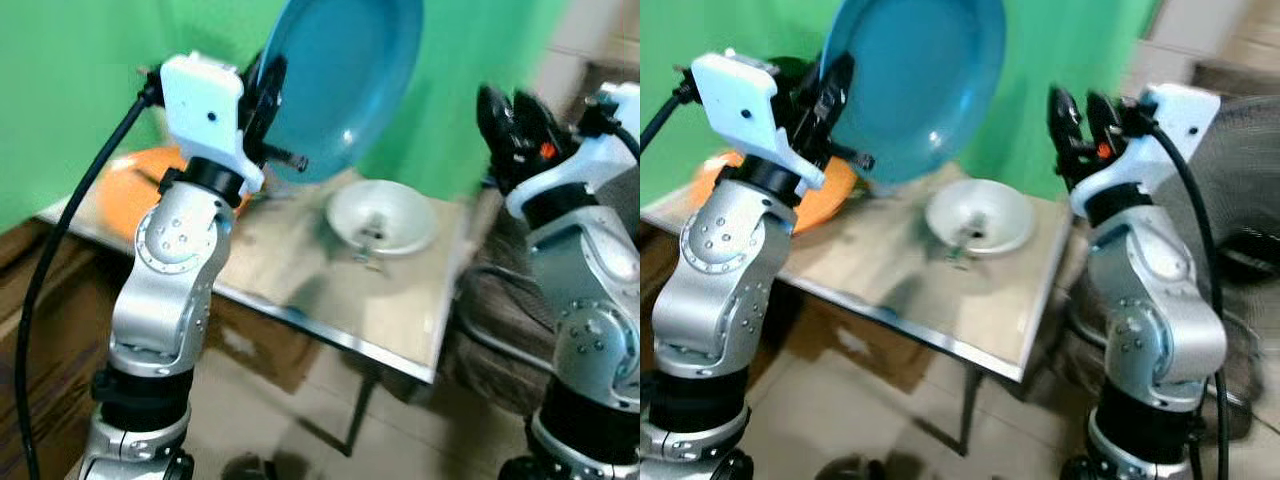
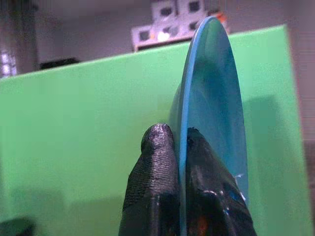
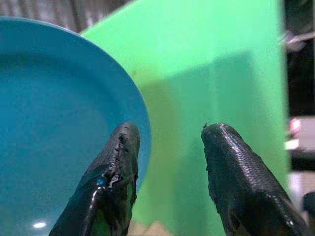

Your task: Setting the table

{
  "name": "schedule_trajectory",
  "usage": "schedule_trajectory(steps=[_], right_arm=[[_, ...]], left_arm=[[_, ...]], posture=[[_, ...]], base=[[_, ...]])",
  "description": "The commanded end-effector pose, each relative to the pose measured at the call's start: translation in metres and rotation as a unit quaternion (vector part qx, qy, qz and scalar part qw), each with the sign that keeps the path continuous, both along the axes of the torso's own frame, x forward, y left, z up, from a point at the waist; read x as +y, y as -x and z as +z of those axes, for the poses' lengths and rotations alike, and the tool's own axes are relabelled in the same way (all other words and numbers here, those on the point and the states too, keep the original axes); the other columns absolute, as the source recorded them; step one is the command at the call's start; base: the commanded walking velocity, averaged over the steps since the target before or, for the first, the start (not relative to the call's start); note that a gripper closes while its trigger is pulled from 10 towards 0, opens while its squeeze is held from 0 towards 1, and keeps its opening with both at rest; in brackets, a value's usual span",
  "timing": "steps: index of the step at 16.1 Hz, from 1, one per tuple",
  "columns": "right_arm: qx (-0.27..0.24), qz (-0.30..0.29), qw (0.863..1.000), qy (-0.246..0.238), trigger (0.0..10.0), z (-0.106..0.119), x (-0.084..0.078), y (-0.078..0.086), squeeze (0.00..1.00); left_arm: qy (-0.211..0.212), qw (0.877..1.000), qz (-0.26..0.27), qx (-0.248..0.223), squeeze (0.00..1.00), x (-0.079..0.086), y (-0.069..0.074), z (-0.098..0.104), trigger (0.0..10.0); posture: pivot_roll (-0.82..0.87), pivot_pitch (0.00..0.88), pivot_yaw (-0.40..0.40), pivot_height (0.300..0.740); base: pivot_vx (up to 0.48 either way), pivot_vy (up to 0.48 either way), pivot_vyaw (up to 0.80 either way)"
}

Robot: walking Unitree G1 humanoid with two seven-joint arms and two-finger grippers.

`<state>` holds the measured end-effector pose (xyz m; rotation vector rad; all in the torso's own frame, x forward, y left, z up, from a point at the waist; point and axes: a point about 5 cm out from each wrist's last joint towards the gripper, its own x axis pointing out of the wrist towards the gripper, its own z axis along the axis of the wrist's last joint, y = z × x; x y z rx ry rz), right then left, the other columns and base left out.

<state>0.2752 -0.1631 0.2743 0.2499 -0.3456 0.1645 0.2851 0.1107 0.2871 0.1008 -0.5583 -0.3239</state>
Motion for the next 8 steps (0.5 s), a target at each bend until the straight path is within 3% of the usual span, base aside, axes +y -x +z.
schedule_trajectory(steps=[1,2,4,5,6,7,8], right_arm=[[-0.01,-0.023,1.0,-0.003,10.0,0.002,-0.002,0.002,0.0],[-0.019,-0.03,0.999,0.004,10.0,0.002,-0.001,0.002,0.0],[-0.036,-0.05,0.998,0.017,10.0,-0.001,0.002,0.001,0.0],[-0.033,-0.059,0.997,0.024,10.0,-0.009,0.003,0.001,0.0],[-0.029,-0.057,0.998,0.023,10.0,-0.011,0.003,0.001,0.0],[-0.016,-0.048,0.999,0.017,10.0,-0.017,0.005,0.001,0.0],[-0.003,-0.043,0.999,0.018,10.0,-0.024,0.007,0.002,0.0]], left_arm=[[0.019,0.999,0.007,-0.045,0.0,0.0,0.009,0.014,1.1],[0.022,0.999,0.018,-0.042,0.0,0.001,0.01,0.012,0.0],[0.033,0.998,0.035,-0.037,0.0,0.006,0.015,0.006,0.5],[0.058,0.997,0.047,-0.031,0.0,0.011,0.021,0.002,4.7],[0.066,0.996,0.048,-0.029,0.0,0.012,0.022,0.001,4.7],[0.062,0.997,0.049,-0.021,0.0,0.011,0.024,-0.003,6.6],[0.058,0.997,0.041,-0.015,0.0,0.007,0.025,-0.006,3.5]], posture=[[0.04,0.0,-0.048,0.74],[0.04,0.0,-0.048,0.74],[0.06,0.0,-0.068,0.74],[0.07,0.0,-0.074,0.74],[0.07,0.0,-0.075,0.74],[0.07,0.0,-0.07,0.74],[0.07,0.0,-0.07,0.74]], base=[[0.0,0.0,-0.8],[0.0,0.0,-0.8],[0.0,0.0,-0.8],[0.0,0.0,-0.8],[0.0,0.0,-0.8],[0.0,0.0,-0.8],[0.0,0.0,-0.8]])
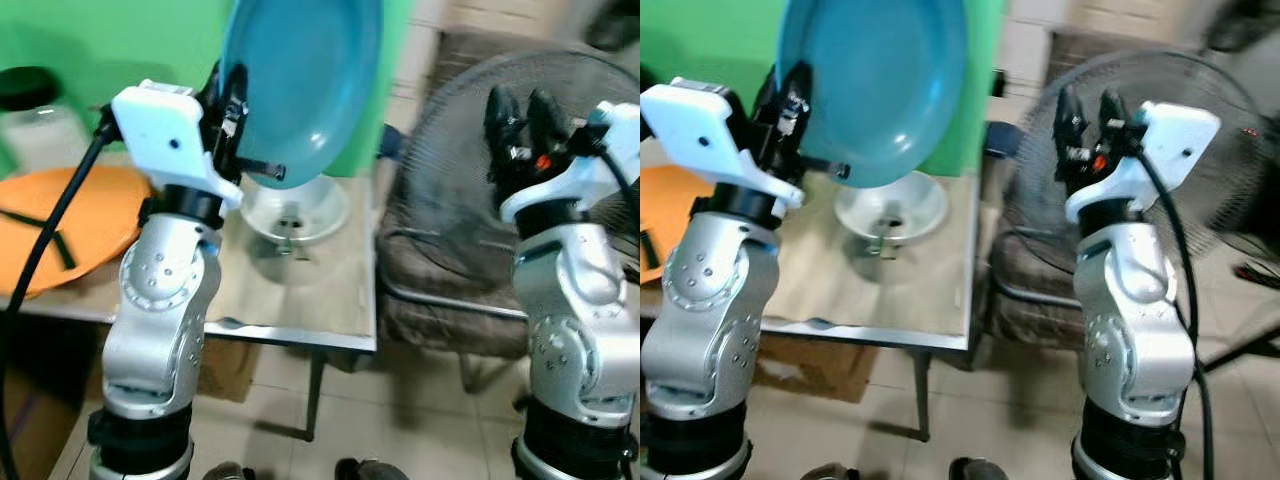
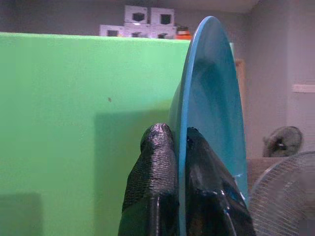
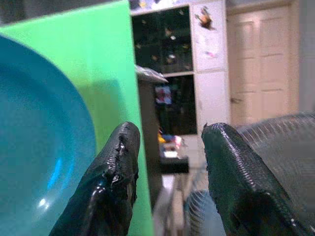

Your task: Setting the table

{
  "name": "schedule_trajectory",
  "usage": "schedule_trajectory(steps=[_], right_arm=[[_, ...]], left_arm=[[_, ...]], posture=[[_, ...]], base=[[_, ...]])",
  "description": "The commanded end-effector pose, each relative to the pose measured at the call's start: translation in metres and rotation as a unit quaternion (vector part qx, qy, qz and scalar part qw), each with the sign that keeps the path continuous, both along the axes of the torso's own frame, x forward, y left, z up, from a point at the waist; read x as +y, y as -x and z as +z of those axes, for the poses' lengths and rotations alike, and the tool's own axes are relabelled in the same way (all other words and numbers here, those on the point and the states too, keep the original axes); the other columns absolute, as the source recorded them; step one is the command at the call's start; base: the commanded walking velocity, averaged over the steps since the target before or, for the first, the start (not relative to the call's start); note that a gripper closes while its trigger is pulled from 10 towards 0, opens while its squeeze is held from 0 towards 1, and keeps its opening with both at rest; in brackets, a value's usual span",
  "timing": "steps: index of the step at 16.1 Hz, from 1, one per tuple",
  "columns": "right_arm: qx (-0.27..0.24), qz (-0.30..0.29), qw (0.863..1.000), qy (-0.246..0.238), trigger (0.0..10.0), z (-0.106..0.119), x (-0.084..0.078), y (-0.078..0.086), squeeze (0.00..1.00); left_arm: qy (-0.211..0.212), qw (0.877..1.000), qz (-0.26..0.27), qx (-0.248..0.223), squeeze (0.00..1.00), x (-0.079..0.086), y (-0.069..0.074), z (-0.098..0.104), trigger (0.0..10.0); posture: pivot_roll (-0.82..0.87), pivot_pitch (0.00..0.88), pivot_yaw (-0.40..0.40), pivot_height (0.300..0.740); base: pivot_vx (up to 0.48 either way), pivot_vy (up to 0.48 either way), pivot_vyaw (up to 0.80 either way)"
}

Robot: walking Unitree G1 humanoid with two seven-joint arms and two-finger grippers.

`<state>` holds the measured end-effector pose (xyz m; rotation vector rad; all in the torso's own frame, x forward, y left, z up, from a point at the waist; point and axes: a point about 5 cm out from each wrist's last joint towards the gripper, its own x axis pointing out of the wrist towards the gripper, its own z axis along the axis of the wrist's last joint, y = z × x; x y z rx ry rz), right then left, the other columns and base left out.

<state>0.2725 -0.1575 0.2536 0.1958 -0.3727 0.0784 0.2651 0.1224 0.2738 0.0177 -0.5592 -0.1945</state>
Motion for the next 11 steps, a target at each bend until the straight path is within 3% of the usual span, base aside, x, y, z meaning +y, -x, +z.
schedule_trajectory(steps=[1,8,9,11], right_arm=[[0.015,0.013,1.0,0.0,10.0,-0.008,0.002,-0.001,0.0],[0.05,-0.007,0.998,0.037,10.0,-0.028,-0.006,0.009,0.0],[0.058,-0.01,0.997,0.049,10.0,-0.032,-0.009,0.012,0.0],[0.073,-0.01,0.996,0.051,10.0,-0.037,-0.012,0.017,0.0]], left_arm=[[0.004,1.0,-0.016,-0.014,0.0,-0.007,0.004,0.006,0.0],[0.004,1.0,-0.022,0.005,0.0,-0.01,-0.002,0.003,0.0],[0.01,0.999,-0.038,0.017,0.0,-0.01,-0.003,-0.001,2.4],[0.012,0.998,-0.056,0.029,0.0,-0.011,-0.003,-0.007,3.9]], posture=[[0.08,0.0,-0.073,0.74],[0.04,0.0,-0.017,0.74],[0.03,0.0,-0.003,0.74],[0.02,0.0,0.006,0.74]], base=[[0.0,0.0,-0.8],[0.0,0.0,-0.8],[0.0,0.0,-0.8],[0.0,0.0,-0.8]])
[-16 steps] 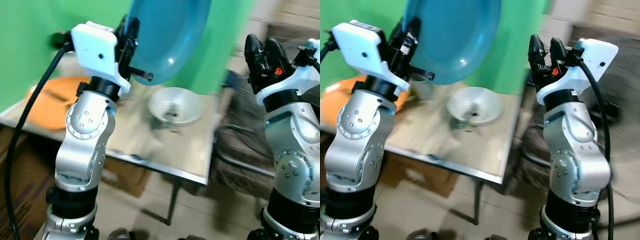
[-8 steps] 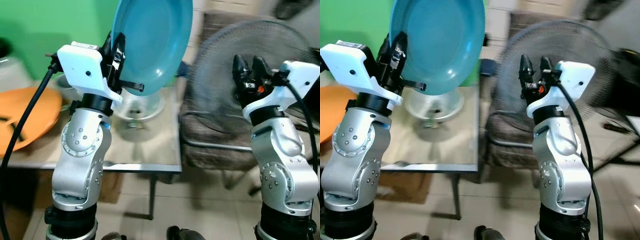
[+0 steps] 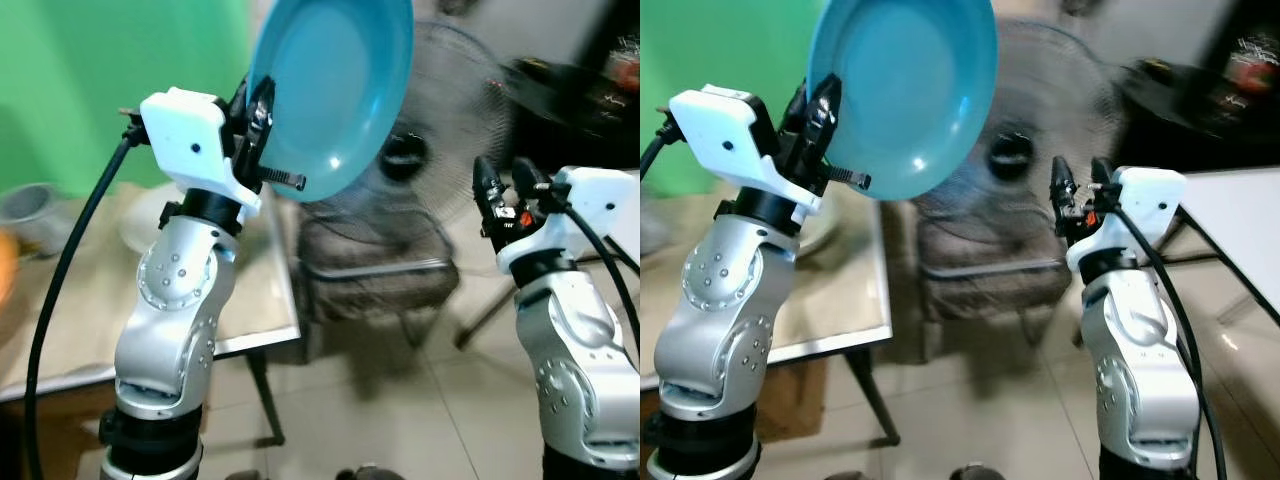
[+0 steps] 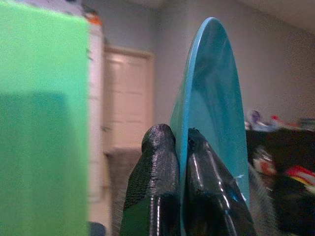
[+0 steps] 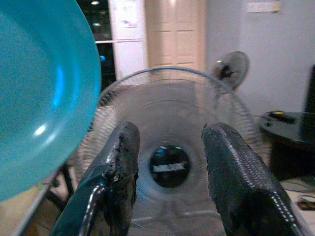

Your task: Setting the table

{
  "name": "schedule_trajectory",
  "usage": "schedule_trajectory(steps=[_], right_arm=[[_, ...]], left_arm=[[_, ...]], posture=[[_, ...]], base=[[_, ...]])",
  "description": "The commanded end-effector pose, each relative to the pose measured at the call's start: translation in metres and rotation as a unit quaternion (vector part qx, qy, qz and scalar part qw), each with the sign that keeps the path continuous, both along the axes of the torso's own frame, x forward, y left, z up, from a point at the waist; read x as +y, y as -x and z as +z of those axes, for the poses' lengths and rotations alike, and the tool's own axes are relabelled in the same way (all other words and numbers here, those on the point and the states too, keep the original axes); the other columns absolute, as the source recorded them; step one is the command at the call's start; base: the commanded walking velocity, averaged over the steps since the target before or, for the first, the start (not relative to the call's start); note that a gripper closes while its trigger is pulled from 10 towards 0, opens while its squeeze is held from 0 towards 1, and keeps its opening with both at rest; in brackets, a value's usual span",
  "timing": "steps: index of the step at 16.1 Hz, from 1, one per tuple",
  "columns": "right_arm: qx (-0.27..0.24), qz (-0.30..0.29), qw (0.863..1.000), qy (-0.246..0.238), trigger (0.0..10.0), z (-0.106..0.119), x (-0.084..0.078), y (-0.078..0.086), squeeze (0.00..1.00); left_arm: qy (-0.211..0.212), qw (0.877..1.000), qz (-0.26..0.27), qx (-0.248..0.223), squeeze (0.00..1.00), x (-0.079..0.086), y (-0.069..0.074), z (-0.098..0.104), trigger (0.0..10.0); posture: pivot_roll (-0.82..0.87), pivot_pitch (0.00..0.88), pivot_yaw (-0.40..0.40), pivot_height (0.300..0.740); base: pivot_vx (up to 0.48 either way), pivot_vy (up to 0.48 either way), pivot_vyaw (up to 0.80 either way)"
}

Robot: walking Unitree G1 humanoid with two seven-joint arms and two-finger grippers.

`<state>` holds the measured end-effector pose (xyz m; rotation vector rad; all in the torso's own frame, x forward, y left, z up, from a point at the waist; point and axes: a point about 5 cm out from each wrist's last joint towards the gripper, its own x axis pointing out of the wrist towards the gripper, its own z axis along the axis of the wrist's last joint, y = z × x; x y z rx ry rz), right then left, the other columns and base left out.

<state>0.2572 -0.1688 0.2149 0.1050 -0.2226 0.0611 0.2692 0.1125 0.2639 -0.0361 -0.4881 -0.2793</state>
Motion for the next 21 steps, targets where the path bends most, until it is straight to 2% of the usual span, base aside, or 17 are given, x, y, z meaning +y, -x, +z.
schedule_trajectory(steps=[1,2,3,5,8,11,13,14,17,21], right_arm=[[0.004,0.002,1.0,-0.012,10.0,-0.001,-0.001,0.003,0.0],[0.008,0.003,0.999,-0.031,10.0,-0.002,-0.001,0.003,0.0],[-0.004,-0.012,1.0,-0.007,10.0,-0.001,-0.003,0.004,0.0],[0.016,0.008,1.0,0.001,10.0,-0.01,0.001,0.007,0.0],[0.05,0.023,0.998,0.018,10.0,-0.022,0.004,0.009,0.0],[0.096,0.018,0.994,0.043,10.0,-0.037,0.003,0.011,0.0],[0.106,0.022,0.993,0.043,10.0,-0.04,0.004,0.01,0.0],[0.108,0.023,0.993,0.044,10.0,-0.041,0.005,0.009,0.0],[0.124,0.022,0.991,0.04,10.0,-0.049,0.007,0.007,0.0],[0.126,0.011,0.991,0.045,10.0,-0.053,0.008,0.006,0.0]], left_arm=[[0.004,1.0,-0.005,-0.007,0.0,0.0,0.001,-0.001,4.2],[0.009,1.0,-0.01,0.014,0.0,0.001,0.002,-0.008,6.8],[0.008,0.999,-0.01,0.034,0.0,0.001,0.003,-0.016,10.0],[-0.013,0.997,0.003,0.071,0.0,0.005,0.01,-0.038,10.0],[-0.027,0.996,0.013,0.089,0.0,0.011,0.016,-0.046,10.0],[-0.036,0.988,0.063,0.14,0.0,0.023,0.02,-0.071,10.0],[-0.053,0.982,0.095,0.153,0.0,0.033,0.026,-0.081,10.0],[-0.058,0.978,0.119,0.158,0.0,0.039,0.029,-0.084,10.0],[-0.07,0.979,0.113,0.158,0.0,0.041,0.036,-0.086,10.0],[-0.083,0.979,0.122,0.139,0.0,0.044,0.037,-0.082,10.0]], posture=[[0.01,0.0,0.008,0.74],[0.01,0.0,0.013,0.74],[0.02,0.0,0.005,0.74],[0.02,0.0,-0.008,0.74],[0.02,0.0,-0.014,0.74],[0.01,0.0,-0.012,0.74],[0.02,0.0,-0.027,0.74],[0.02,0.0,-0.03,0.74],[0.04,0.0,-0.04,0.74],[0.05,0.0,-0.034,0.74]], base=[[0.0,0.0,-0.8],[0.0,0.0,-0.8],[0.0,0.0,-0.8],[0.0,0.0,-0.8],[0.0,0.0,-0.8],[0.0,0.0,-0.8],[0.0,0.0,-0.8],[0.0,0.0,-0.8],[0.0,0.0,-0.8],[0.0,0.0,-0.8]])
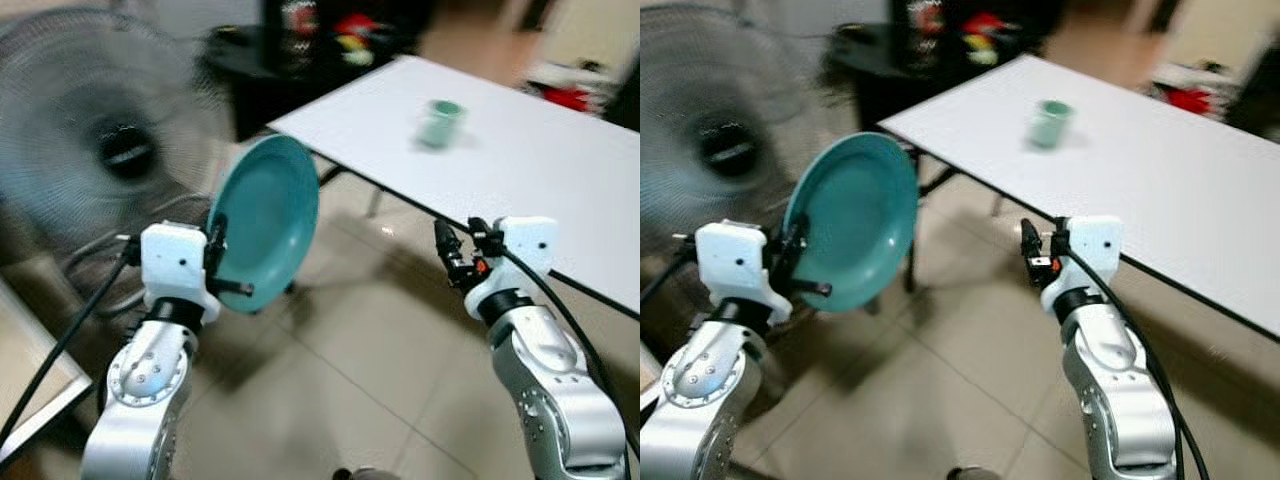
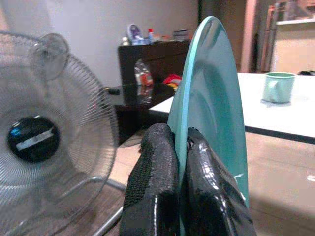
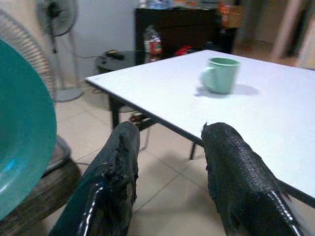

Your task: Setting the table

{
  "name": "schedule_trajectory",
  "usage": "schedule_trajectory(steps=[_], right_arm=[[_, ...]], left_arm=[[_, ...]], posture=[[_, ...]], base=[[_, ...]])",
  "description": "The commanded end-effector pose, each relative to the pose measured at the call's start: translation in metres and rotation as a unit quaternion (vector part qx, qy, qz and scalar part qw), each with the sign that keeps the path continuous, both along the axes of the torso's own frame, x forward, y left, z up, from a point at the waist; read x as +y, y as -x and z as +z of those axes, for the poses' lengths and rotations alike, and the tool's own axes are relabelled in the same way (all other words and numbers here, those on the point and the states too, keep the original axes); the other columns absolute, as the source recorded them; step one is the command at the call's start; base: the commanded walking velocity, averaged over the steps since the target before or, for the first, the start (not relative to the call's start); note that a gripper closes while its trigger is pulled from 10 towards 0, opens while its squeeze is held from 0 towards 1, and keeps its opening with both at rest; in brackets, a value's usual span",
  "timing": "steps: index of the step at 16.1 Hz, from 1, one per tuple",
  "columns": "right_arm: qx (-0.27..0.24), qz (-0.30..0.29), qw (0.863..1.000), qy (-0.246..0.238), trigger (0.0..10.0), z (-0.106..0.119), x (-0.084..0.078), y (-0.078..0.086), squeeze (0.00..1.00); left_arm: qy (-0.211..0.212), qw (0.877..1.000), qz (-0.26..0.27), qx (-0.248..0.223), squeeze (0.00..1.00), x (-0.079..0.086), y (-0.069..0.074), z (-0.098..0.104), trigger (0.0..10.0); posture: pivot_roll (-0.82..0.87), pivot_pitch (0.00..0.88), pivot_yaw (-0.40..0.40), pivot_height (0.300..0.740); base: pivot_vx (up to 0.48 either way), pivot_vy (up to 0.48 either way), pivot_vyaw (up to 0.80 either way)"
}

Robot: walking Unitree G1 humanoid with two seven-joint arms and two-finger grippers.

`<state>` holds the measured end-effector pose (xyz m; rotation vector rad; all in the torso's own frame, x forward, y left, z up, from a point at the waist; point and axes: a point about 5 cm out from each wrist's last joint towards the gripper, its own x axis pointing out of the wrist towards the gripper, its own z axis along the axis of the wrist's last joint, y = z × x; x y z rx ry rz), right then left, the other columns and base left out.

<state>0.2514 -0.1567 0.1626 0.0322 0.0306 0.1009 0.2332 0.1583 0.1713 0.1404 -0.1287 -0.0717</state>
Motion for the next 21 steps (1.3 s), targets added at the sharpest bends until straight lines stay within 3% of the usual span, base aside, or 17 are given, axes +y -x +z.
schedule_trajectory(steps=[1,7,15,21], right_arm=[[-0.001,-0.005,1.0,0.011,10.0,-0.002,-0.003,-0.001,0.0],[0.018,0.014,0.999,0.048,10.0,-0.014,-0.008,0.001,0.0],[-0.001,0.04,0.999,0.032,10.0,-0.008,0.001,-0.002,0.0],[-0.021,0.05,0.998,0.015,10.0,-0.001,0.002,0.002,0.0]], left_arm=[[0.0,1.0,0.005,-0.027,0.0,0.001,0.001,0.01,10.0],[-0.007,1.0,-0.002,-0.01,0.0,0.003,-0.002,0.002,10.0],[-0.01,1.0,-0.016,-0.015,0.0,0.005,-0.005,0.006,10.0],[0.022,0.997,-0.07,-0.038,0.0,0.0,-0.009,0.017,10.0]], posture=[[0.04,0.0,-0.028,0.74],[0.03,0.0,-0.019,0.74],[0.04,0.0,-0.027,0.74],[0.03,0.0,-0.011,0.74]], base=[[0.0,0.0,-0.8],[0.308,0.0,-0.21],[0.416,0.0,0.0],[0.434,0.0,-0.67]])
